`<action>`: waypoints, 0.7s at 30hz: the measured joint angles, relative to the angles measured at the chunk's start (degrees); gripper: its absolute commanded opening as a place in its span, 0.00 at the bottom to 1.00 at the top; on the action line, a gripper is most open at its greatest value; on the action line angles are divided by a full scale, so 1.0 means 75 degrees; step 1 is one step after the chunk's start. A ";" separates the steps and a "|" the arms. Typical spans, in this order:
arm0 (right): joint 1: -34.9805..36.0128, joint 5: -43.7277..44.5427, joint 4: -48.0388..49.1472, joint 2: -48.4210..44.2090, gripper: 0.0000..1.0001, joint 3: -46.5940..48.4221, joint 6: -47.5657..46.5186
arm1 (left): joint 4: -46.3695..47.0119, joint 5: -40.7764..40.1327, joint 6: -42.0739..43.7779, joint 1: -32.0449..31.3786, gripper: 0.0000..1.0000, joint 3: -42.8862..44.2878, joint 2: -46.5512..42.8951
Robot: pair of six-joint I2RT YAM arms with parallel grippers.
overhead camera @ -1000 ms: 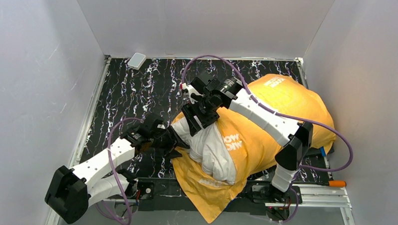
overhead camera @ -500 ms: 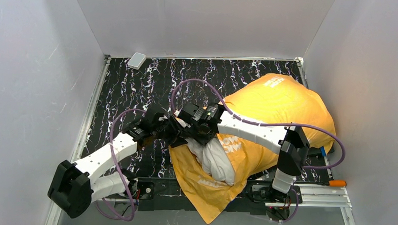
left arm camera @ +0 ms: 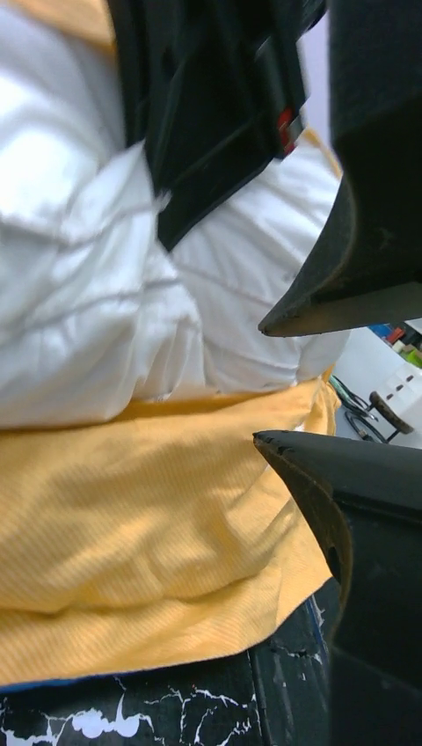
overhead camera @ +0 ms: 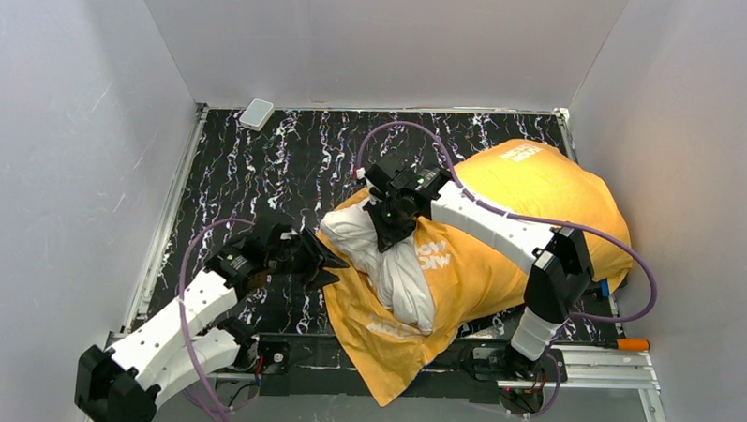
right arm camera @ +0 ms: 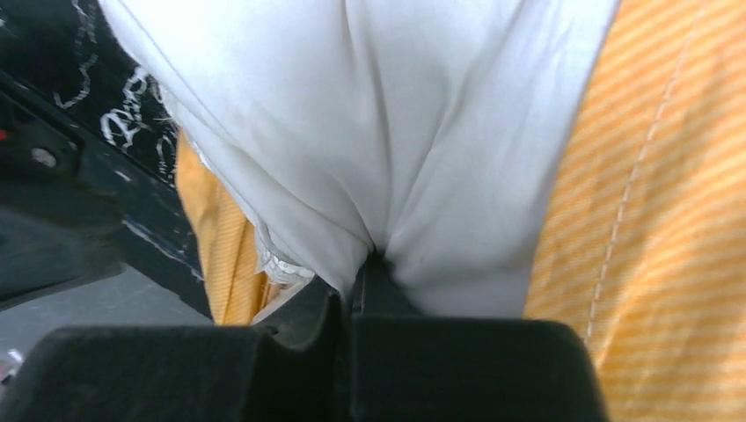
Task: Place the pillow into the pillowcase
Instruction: Stuff the pillow into the pillowcase.
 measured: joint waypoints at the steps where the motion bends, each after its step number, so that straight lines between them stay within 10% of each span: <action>1: -0.0099 -0.0169 0.0073 -0.0035 0.01 0.0000 0.0085 | -0.0006 0.0044 -0.0015 -0.0006 0.43 -0.0009 0.0166; 16: -0.0189 -0.0682 0.0306 -0.0099 0.01 -0.0146 0.0382 | 0.1279 0.0187 -0.0233 -0.0822 0.15 0.0580 0.3077; 21: -0.0248 -0.0720 0.0309 -0.0096 0.01 -0.0149 0.0443 | 0.1542 0.0178 -0.0364 -0.1113 0.21 0.0577 0.3456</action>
